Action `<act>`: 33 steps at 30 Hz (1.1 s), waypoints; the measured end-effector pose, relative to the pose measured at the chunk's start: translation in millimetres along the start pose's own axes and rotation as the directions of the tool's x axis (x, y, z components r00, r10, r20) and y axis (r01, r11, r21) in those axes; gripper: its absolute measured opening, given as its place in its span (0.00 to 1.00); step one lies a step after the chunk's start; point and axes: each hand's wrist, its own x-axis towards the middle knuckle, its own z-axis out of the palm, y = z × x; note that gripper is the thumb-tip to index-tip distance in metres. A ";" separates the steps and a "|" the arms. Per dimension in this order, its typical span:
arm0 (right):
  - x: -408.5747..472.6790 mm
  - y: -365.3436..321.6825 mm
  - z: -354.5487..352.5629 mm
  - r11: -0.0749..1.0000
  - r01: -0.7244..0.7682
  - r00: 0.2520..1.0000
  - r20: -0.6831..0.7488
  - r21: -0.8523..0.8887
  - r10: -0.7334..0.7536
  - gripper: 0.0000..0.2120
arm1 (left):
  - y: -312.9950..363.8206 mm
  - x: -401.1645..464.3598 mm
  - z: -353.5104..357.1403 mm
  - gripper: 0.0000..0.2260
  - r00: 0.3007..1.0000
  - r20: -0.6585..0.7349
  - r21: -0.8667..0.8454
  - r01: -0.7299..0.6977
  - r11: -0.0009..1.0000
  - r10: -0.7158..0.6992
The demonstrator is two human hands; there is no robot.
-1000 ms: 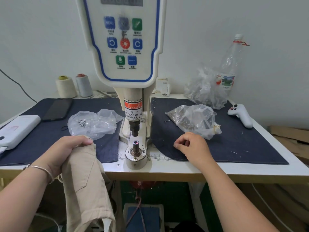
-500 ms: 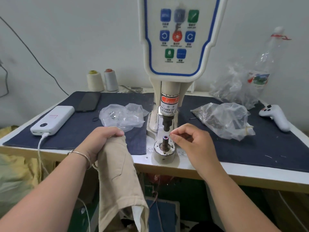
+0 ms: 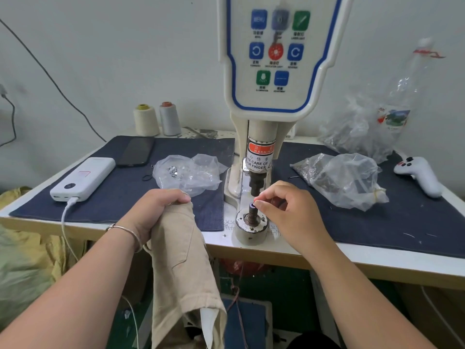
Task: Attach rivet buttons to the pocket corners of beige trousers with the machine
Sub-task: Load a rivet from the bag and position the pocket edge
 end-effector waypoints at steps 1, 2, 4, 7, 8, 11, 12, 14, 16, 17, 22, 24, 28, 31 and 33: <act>0.5 -0.3 0.2 1.000 0.000 1.000 0.002 -0.010 0.001 0.04 | -0.1 -0.3 0.0 0.20 1.000 -0.003 -0.001 0.000 1.000 0.000; 0.9 -0.7 0.6 1.000 0.000 1.000 0.002 -0.021 0.000 0.04 | 0.0 -0.6 0.0 0.21 1.000 -0.005 0.001 0.000 1.000 0.000; 1.6 -1.5 1.2 0.999 0.000 1.000 -0.001 -0.041 0.000 0.05 | 0.7 -1.7 0.1 0.23 1.000 -0.006 0.010 -0.001 1.000 0.001; 3.4 -2.0 1.3 0.998 0.004 1.000 -0.010 -0.060 -0.004 0.06 | 1.0 -2.3 0.5 0.24 1.000 -0.013 0.014 0.003 1.000 -0.002; 4.0 -2.1 1.3 0.998 0.004 1.000 -0.011 -0.065 -0.005 0.06 | 1.2 -2.5 0.5 0.22 1.000 -0.014 0.014 0.003 1.000 -0.003; 5.1 -1.9 0.9 0.997 0.005 1.000 -0.011 -0.076 -0.006 0.06 | 1.7 -3.0 0.8 0.19 1.000 -0.004 0.009 0.000 1.000 0.001; 5.1 -2.0 0.8 0.996 0.008 1.000 -0.011 -0.084 -0.009 0.06 | 1.8 -2.9 0.7 0.20 1.000 -0.008 0.012 0.000 1.000 0.000; 5.2 -1.9 0.5 0.995 0.010 1.000 -0.011 -0.097 -0.012 0.06 | 2.4 -3.5 0.5 0.22 1.000 -0.020 0.016 0.006 1.000 -0.005; 5.6 -1.3 0.3 0.996 0.003 1.000 -0.012 -0.089 -0.005 0.06 | 3.0 -4.4 0.5 0.22 1.000 -0.024 0.020 0.010 1.000 -0.010; 5.8 -0.9 0.2 0.997 -0.001 1.000 -0.012 -0.078 0.000 0.06 | 3.1 -4.6 0.5 0.22 1.000 -0.025 0.022 0.010 1.000 -0.010; 4.9 -0.7 -1.4 1.000 -0.019 1.000 -0.004 -0.025 0.019 0.08 | 3.0 -4.0 -0.2 0.20 1.000 -0.023 0.029 0.002 1.000 -0.002; 2.9 -1.6 -4.9 0.999 -0.028 1.000 -0.003 0.019 0.028 0.07 | 2.6 -3.5 -1.0 0.20 1.000 -0.020 0.028 0.004 1.000 -0.003; -11.3 -4.9 -16.7 0.999 -0.005 0.993 -0.118 0.051 0.011 0.07 | 4.7 -5.0 -1.0 0.18 1.000 0.001 0.028 0.016 0.999 -0.016; -38.8 -11.3 -27.8 0.995 0.028 0.974 -0.227 0.100 -0.004 0.07 | 14.2 -15.2 1.2 0.17 0.996 0.074 0.021 0.055 0.998 -0.057; -59.4 -16.6 -33.1 0.992 0.039 0.968 -0.249 0.119 -0.008 0.08 | 21.8 -27.1 0.5 0.22 0.985 0.163 0.047 0.053 0.997 -0.060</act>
